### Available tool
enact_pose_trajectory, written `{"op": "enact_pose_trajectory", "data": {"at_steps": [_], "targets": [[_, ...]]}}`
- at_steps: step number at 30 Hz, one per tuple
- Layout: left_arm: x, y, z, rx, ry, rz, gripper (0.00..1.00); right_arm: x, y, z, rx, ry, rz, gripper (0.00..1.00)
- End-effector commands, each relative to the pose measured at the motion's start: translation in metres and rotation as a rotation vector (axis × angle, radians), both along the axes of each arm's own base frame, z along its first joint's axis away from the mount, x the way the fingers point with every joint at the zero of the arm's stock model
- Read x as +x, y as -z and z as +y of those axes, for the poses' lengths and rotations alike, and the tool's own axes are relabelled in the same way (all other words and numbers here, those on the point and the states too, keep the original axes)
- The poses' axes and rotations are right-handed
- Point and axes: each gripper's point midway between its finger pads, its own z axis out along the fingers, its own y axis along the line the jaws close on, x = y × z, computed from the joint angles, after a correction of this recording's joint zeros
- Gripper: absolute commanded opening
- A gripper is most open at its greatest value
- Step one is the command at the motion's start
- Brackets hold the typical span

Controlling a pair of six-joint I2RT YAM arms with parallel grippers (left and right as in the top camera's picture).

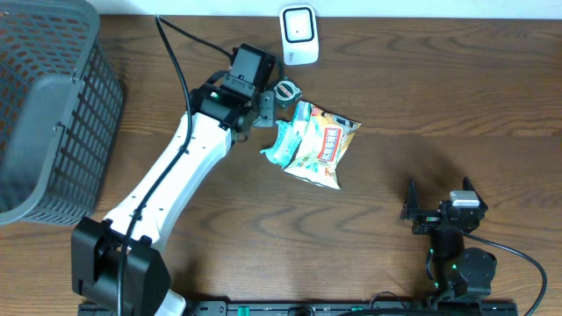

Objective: Scan the item barcode

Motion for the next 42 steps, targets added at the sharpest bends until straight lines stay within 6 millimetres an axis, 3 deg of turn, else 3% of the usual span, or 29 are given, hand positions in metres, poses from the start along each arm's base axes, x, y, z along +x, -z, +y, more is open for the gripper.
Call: {"op": "enact_pose_trajectory", "data": {"at_steps": [1, 6, 11, 12, 14, 15, 21, 29, 42], "targets": [[-0.003, 0.002, 0.017, 0.040, -0.020, 0.024, 0.61, 0.000, 0.001, -0.003, -0.008, 0.012, 0.001, 0.99], [-0.017, -0.018, 0.034, 0.037, -0.046, 0.021, 0.61, 0.000, 0.001, -0.003, -0.008, 0.012, 0.001, 0.99], [-0.050, -0.048, 0.056, 0.038, -0.070, 0.025, 0.62, 0.000, 0.001, -0.003, -0.008, 0.012, 0.001, 0.99], [-0.059, -0.054, 0.061, 0.039, -0.075, 0.026, 0.72, 0.000, 0.001, -0.003, -0.008, 0.012, 0.001, 0.99], [-0.072, -0.063, 0.071, 0.041, -0.086, 0.031, 0.78, 0.000, 0.001, -0.003, -0.008, 0.012, 0.001, 0.99], [-0.079, -0.067, 0.076, 0.042, -0.094, 0.035, 0.98, 0.000, 0.001, -0.003, -0.008, 0.012, 0.001, 0.99], [-0.107, -0.083, 0.111, -0.016, -0.278, 0.044, 0.97, 0.000, 0.001, -0.003, -0.008, 0.012, 0.001, 0.99], [-0.111, -0.098, 0.166, -0.109, -0.568, -0.014, 0.98, 0.000, 0.001, -0.003, -0.008, 0.012, 0.001, 0.99], [-0.118, -0.096, 0.221, -0.107, -0.760, -0.015, 0.97, 0.000, 0.001, -0.003, -0.008, 0.012, 0.001, 0.99]]}}
